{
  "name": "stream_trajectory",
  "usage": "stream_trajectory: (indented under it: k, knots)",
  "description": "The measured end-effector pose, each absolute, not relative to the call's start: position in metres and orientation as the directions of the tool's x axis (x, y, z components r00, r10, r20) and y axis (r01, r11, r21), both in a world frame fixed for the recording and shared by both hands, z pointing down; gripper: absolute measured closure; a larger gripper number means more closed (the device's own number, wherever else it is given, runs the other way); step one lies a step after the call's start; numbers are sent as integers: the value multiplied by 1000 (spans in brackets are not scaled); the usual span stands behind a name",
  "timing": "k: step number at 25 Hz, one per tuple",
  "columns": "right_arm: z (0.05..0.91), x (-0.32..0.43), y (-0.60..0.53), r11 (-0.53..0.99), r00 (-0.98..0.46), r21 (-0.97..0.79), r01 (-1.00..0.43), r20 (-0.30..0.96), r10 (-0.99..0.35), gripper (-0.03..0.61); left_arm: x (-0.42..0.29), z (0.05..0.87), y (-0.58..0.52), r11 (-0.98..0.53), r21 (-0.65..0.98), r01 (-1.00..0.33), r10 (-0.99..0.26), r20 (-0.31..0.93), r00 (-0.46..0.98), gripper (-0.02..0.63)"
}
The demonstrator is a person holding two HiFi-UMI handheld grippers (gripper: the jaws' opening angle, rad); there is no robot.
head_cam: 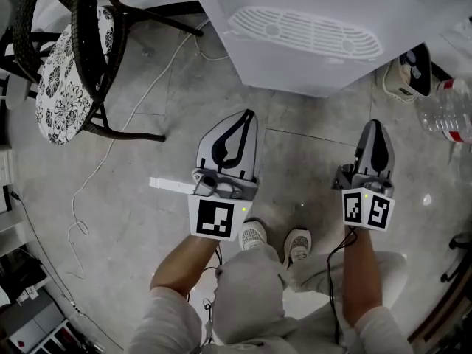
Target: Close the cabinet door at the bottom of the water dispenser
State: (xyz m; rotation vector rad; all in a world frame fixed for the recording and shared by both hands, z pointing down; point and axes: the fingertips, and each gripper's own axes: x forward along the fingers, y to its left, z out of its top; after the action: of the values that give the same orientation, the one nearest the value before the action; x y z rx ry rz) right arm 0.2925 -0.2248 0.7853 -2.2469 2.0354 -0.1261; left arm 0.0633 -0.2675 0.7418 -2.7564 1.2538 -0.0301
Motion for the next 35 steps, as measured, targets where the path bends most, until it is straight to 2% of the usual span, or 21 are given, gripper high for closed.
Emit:
stream_trajectory:
  k: [11,21,25,35]
  knots:
    - [525,296,-178,-84,86,-149,-985,-5,-996,560,27,488,-230,-567,-144,-811,-817,-28,576,606]
    - [276,313,-99,11,-16,-77,-997,56,-998,560,-1,256,-183,-525,-92,-846,-851,31,524,606]
    - [195,325,-56,-21,9,-137,-990,89,-996,560,-20,190,-160,-510,-69,-857,-859,81,505,606]
    - [74,326,-5,-33,33,-63,-997,-4,-999,560,-18,73,-134,-501,-10,-865,-865,0,501,606]
